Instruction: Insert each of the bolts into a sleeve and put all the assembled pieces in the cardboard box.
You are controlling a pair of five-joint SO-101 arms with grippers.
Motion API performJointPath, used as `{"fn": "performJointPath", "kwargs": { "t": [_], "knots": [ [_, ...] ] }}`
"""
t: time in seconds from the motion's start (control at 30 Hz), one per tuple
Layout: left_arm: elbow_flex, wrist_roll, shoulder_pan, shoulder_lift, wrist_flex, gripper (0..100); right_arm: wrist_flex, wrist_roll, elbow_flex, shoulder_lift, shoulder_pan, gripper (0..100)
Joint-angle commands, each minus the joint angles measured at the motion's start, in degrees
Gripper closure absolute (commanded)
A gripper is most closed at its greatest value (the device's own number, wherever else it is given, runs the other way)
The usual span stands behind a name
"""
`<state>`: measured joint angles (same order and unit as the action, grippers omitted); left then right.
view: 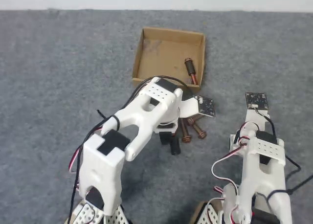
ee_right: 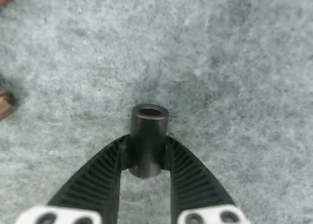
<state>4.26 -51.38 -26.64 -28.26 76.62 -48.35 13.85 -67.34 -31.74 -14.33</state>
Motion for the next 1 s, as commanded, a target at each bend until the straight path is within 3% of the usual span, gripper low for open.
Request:
{"fn": "performJointPath", "kwargs": {
  "t": [0.0, 0.2, 0.6, 0.8, 0.97],
  "knots": [
    [-3.91, -0.26, -1.76, 0.18, 1.85, 86, 0.84, 0.79, 0.26, -2.24, -0.48, 99.2],
    [-3.91, 0.88, -3.25, 0.44, 5.1, 88, 1.1, 0.79, 0.26, -2.24, -0.48, 99.2],
    [-4.09, 28.75, -3.6, 0.18, 8.44, 90, 1.19, 0.79, 0.26, -2.24, -0.48, 99.2],
    [-4.0, 40.97, 2.99, 0.62, 7.74, 90, 1.19, 0.53, 0.26, -2.15, -0.48, 99.2],
    [-4.0, 45.1, 8.53, 0.62, 8.0, 90, 1.27, 0.35, 0.26, -2.15, -0.48, 99.2]
  ]
}}
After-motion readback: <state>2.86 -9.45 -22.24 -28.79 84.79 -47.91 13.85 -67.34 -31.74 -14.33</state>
